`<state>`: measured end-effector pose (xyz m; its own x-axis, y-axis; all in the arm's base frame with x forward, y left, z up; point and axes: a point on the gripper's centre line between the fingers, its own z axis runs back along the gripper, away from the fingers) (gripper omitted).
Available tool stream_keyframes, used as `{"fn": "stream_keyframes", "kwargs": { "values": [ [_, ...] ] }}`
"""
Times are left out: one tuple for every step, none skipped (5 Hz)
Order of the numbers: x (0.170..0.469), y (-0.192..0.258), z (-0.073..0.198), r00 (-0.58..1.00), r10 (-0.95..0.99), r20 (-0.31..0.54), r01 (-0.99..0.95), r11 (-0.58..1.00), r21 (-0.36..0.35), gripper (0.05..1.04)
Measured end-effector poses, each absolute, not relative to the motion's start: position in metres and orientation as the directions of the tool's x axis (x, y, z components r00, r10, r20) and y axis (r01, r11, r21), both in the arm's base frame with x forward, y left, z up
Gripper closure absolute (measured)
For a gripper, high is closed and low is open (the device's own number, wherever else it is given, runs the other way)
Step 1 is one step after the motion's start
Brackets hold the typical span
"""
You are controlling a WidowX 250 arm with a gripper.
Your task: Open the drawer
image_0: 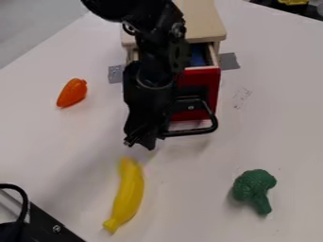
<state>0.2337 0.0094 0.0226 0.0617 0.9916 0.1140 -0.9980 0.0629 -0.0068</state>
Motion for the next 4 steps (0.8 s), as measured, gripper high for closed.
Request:
{"fn": "stream_keyframes", "kwargs": {
  "values": [
    [0.2338, 0.0089, 0.023, 0.062, 0.992, 0.113, -0.998, 0.063, -0.008, 0.775],
    [0.2337, 0.0084, 0.0229, 0.06, 0.992, 0.11, -0.998, 0.062, -0.008, 0.775],
    [0.2334, 0.0072, 0.0229, 0.06, 0.992, 0.107, -0.998, 0.061, -0.007, 0.775],
    [0.2289, 0.0037, 0.0231, 0.073, 0.992, 0.105, -0.997, 0.074, -0.005, 0.775]
  ]
}}
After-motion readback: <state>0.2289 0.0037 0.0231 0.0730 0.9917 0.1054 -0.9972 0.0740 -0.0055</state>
